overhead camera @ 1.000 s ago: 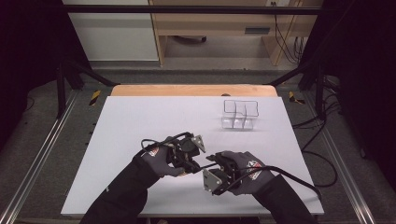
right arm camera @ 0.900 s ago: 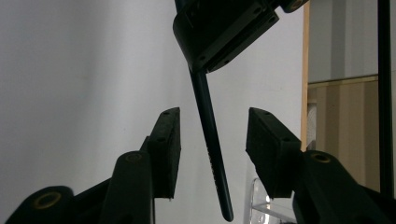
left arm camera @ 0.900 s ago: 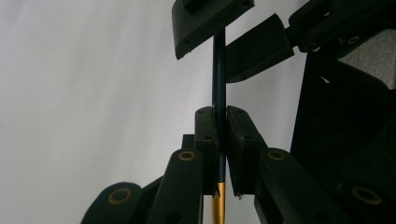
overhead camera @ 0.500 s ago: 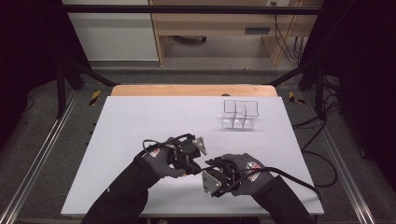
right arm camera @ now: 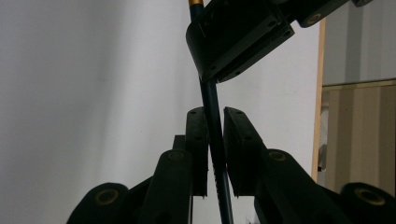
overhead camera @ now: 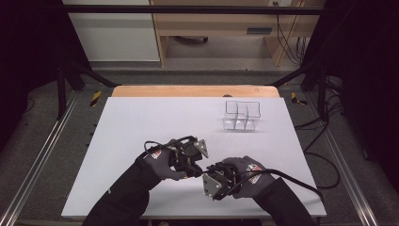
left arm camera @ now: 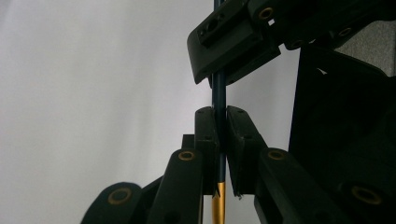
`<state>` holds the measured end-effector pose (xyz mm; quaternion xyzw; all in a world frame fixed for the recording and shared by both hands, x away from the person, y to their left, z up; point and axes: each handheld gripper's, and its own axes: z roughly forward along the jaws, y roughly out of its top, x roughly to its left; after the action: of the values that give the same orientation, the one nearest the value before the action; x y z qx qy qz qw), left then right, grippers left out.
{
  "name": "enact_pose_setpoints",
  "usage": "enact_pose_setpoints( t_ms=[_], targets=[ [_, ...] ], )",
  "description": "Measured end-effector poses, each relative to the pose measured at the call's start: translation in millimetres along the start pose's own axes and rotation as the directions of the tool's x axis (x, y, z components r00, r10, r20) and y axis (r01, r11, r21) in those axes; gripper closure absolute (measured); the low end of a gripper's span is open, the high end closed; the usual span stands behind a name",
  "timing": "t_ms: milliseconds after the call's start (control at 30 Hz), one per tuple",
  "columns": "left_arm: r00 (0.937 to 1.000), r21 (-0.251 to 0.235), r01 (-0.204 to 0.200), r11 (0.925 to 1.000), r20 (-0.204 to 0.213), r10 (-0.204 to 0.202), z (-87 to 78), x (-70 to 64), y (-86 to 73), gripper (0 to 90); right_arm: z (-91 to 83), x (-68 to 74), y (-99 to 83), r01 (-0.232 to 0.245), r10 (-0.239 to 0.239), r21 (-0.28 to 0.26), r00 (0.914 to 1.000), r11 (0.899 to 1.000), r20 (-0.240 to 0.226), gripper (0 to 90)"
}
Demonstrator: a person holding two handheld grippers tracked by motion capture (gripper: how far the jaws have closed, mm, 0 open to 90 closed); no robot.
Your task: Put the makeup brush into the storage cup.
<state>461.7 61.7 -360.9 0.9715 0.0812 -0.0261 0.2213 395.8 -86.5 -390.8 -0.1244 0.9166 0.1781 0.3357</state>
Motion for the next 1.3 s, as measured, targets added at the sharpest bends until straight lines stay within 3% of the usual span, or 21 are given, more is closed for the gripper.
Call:
enact_pose_setpoints(
  t_ms=[333, 533, 767, 967, 1300],
  targets=[
    [0.9998, -0.004, -0.014, 0.9999, 0.015, 0.014, 0.0, 0.5, -0.4, 82.3, 0.6, -0.3, 0.5, -0.003, 0.003, 0.004, 0.9993, 1.000, -0.038, 83.9],
    [0.9997, -0.051, -0.022, 0.9985, 0.012, 0.022, -4.3, 1.9, -2.9, 80.0, -0.9, -2.0, 0.0, -0.021, 0.021, 0.004, 0.9990, 1.000, -0.039, 84.6],
    [0.9988, -0.108, -0.033, 0.9936, -0.039, 0.029, -13.2, 2.9, -10.2, 60.2, 0.7, -4.5, -2.7, -0.061, 0.062, 0.026, 0.9976, 0.998, -0.032, 84.6],
    [0.9959, -0.153, -0.018, 0.9880, -0.091, 0.004, -21.4, 9.0, -24.9, 46.6, -0.4, -7.5, -7.6, -0.103, 0.103, 0.019, 0.9940, 0.995, -0.034, 84.6],
    [0.9866, -0.257, 0.037, 0.9657, -0.144, -0.076, -31.8, 15.2, -52.3, 29.1, -0.1, -10.7, -22.2, -0.195, 0.197, 0.027, 0.9795, 0.980, -0.044, 84.6]
  ],
)
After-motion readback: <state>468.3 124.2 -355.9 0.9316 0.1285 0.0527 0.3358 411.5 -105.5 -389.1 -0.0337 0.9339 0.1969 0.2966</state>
